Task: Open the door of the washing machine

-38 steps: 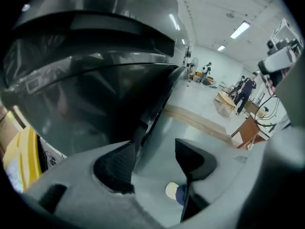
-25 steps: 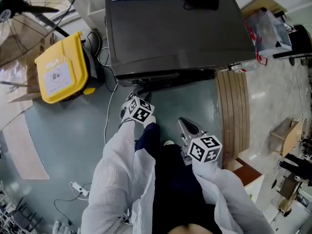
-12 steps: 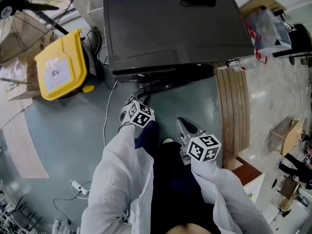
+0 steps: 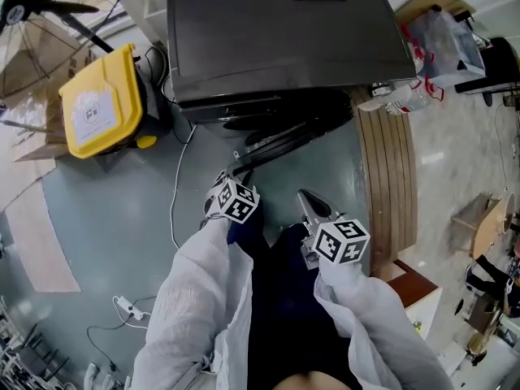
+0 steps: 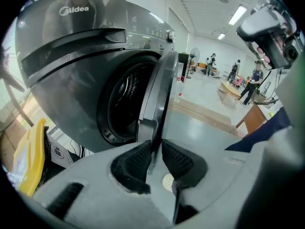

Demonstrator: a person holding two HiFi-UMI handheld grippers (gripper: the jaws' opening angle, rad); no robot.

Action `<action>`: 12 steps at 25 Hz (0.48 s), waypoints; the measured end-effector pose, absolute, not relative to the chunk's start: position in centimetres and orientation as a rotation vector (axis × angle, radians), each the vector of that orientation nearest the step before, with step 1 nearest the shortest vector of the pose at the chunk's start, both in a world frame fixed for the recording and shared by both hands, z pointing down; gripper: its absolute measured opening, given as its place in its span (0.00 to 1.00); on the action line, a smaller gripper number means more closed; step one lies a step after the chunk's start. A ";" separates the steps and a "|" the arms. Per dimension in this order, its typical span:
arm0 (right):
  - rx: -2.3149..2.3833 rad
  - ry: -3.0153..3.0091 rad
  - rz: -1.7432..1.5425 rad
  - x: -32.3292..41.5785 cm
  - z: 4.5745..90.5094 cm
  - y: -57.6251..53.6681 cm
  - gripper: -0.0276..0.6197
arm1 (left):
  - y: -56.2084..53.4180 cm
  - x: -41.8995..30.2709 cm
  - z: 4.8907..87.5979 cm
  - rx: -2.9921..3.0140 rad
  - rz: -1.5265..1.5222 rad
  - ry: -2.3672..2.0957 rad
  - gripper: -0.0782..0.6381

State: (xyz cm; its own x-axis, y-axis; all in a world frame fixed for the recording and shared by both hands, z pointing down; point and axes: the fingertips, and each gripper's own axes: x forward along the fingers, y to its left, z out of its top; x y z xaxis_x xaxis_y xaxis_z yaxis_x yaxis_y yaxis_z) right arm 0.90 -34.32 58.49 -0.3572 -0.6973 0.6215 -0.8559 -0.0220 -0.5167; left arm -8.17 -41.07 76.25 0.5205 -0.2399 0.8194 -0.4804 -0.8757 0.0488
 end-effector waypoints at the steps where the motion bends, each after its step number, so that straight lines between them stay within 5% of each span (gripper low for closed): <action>1: 1.652 -2.069 1.325 1.0 58.5 -33.8 0.06 | -40.3 -8.0 76.3 2.486 1.288 -0.608 0.21; 12: 1.539 -2.142 1.315 5.3 58.0 -28.0 0.06 | -32.8 -5.6 76.8 2.373 1.317 -0.709 0.21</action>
State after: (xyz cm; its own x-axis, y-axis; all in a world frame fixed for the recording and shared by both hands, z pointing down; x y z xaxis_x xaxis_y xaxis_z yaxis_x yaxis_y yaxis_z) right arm 5.34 -28.01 58.00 -0.4408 -0.6655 0.6024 -0.8383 0.0654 -0.5412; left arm -5.58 -32.81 76.76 0.4475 -0.2604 0.8556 -0.5705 -0.8199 0.0489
